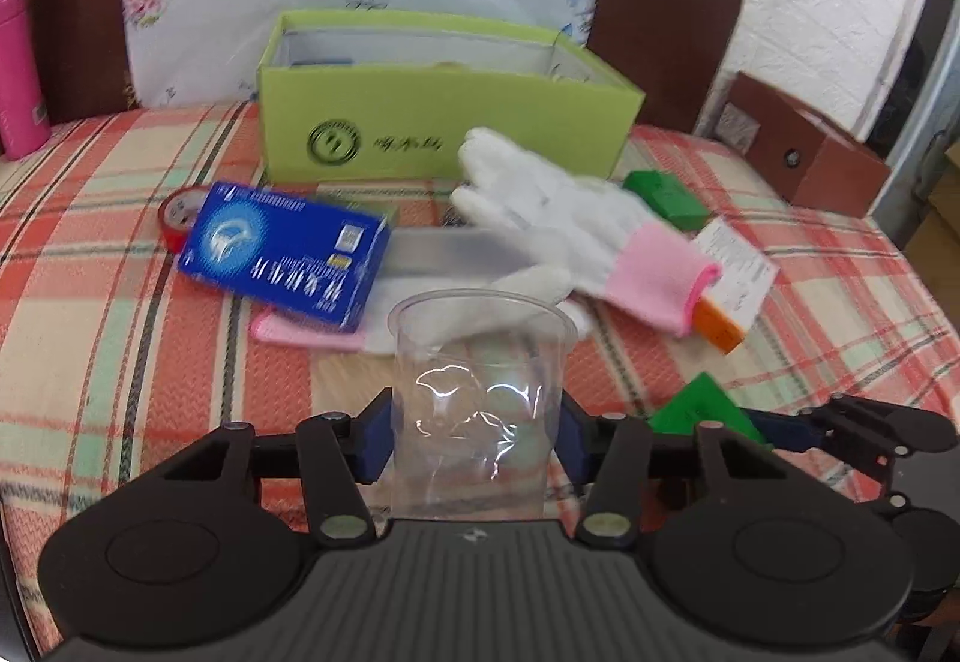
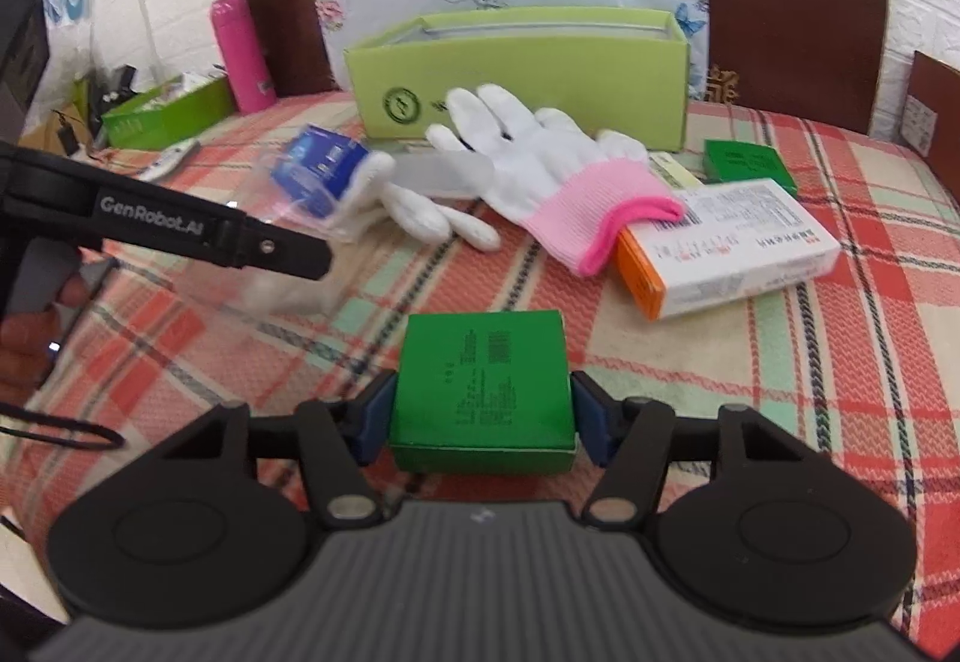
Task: Organize objects
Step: 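Carry the cup and green box into the lime-green box and release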
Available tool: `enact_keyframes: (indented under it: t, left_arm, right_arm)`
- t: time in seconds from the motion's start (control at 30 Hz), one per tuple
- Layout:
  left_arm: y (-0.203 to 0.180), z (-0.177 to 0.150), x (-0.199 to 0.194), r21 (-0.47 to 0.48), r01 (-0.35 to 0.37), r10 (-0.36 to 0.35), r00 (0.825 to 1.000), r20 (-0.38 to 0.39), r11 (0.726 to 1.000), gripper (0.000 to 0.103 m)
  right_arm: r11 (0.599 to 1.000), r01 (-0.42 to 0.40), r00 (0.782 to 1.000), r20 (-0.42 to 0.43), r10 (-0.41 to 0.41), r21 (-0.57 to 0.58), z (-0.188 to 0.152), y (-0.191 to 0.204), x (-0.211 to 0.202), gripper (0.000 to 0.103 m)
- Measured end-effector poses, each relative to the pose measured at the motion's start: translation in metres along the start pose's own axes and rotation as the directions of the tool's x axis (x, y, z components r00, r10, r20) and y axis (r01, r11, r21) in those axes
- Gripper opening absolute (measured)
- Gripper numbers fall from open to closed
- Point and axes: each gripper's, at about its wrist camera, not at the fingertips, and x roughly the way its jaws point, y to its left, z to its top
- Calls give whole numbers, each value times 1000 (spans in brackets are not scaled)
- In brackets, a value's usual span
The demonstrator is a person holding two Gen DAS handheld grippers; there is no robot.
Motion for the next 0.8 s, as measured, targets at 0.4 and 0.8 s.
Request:
enact_keyframes:
  t: [0.4, 0.8]
  left_arm:
    - [-15, 97, -8, 25, 164, -166, 971, 172, 986, 55]
    - [-9, 201, 100, -45, 176, -171, 981, 90, 983, 55]
  right_arm:
    - [996, 14, 981, 193, 4, -93, 93, -21, -8, 60]
    - [964, 235, 946, 256, -198, -124, 190, -50, 76, 60]
